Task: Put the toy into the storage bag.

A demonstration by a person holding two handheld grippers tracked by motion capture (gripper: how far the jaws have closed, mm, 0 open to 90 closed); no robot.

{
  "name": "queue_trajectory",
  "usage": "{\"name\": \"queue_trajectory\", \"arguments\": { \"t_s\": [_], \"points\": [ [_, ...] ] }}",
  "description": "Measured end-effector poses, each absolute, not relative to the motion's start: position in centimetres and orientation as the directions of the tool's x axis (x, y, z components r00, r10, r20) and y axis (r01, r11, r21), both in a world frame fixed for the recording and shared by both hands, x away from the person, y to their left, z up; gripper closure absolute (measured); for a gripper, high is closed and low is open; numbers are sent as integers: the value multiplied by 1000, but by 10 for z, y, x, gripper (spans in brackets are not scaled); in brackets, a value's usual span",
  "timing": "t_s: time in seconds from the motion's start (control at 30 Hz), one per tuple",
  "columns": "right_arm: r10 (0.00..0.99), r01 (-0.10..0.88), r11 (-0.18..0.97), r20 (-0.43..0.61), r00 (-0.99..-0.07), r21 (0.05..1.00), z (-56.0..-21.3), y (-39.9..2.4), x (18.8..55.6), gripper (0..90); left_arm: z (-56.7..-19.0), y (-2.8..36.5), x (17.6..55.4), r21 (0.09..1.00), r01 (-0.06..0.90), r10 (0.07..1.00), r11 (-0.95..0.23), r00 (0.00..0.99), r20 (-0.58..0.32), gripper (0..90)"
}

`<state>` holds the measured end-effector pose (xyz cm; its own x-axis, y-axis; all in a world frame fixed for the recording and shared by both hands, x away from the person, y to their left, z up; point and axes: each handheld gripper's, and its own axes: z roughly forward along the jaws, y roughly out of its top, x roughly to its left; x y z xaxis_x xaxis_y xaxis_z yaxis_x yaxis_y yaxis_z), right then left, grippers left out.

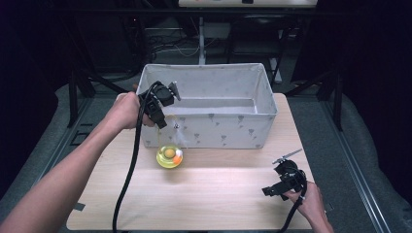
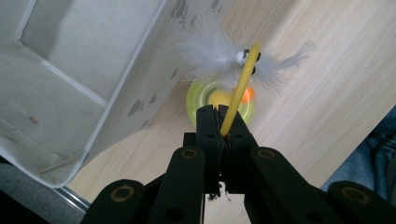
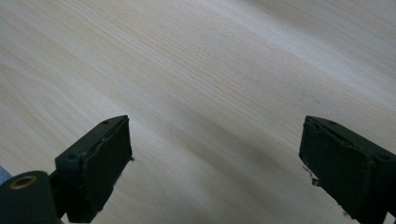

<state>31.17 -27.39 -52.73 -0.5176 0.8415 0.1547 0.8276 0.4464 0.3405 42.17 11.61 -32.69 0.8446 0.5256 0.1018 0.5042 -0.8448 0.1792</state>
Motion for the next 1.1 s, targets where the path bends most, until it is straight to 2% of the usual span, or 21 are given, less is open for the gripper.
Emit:
{"name": "queue_trajectory", "arguments": {
  "t_s": [1.1],
  "points": [
    [841,831,445,164,-516,333,-527,-273,312,89,-282,142,416,176,519,543,-836,827,143,877]
  ]
}}
